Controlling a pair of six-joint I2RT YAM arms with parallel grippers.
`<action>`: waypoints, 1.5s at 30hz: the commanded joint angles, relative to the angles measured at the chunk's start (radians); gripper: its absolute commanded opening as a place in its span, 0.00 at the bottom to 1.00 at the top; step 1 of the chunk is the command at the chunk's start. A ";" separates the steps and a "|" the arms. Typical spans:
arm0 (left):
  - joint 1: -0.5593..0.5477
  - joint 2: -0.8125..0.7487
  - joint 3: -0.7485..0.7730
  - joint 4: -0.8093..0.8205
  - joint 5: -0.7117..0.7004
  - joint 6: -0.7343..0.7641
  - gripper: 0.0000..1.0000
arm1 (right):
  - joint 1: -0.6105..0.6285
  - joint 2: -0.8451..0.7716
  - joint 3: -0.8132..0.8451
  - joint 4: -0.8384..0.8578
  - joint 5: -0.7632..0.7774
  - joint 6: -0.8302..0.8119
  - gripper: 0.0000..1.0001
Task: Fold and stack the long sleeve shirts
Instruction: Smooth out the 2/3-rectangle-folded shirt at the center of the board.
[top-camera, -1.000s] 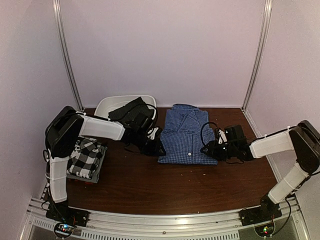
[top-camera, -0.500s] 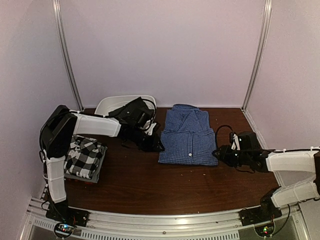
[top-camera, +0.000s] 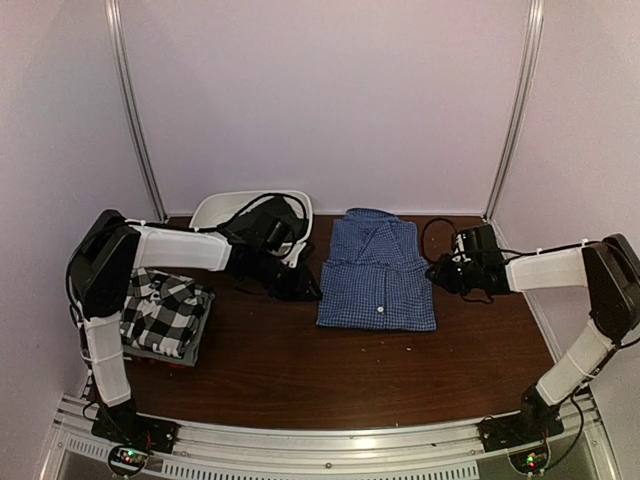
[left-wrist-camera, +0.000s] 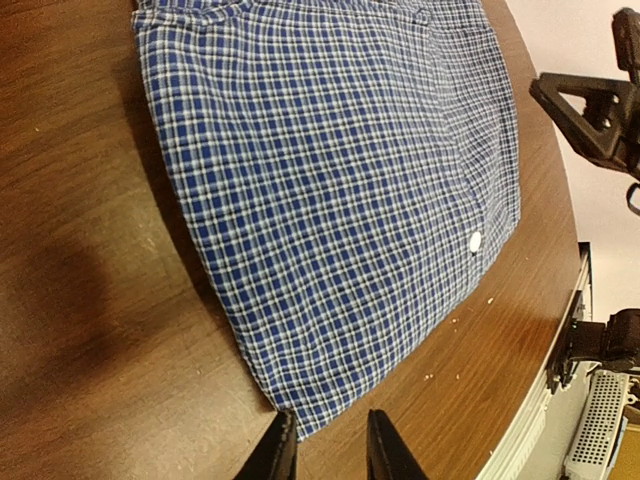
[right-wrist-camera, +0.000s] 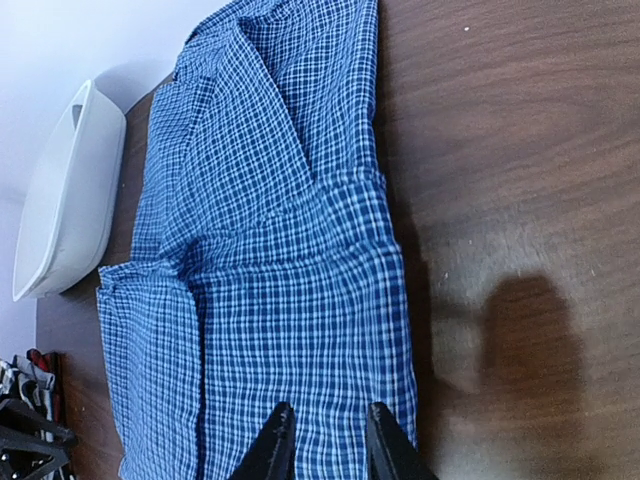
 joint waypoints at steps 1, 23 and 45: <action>0.003 -0.048 -0.025 -0.004 0.027 0.025 0.25 | -0.018 0.103 0.099 0.013 -0.018 -0.043 0.25; 0.003 -0.068 -0.088 -0.008 0.033 0.027 0.25 | -0.046 0.287 0.268 -0.060 -0.046 -0.108 0.32; -0.046 0.001 -0.123 0.075 0.057 -0.014 0.24 | 0.097 -0.156 -0.218 -0.105 0.001 -0.026 0.34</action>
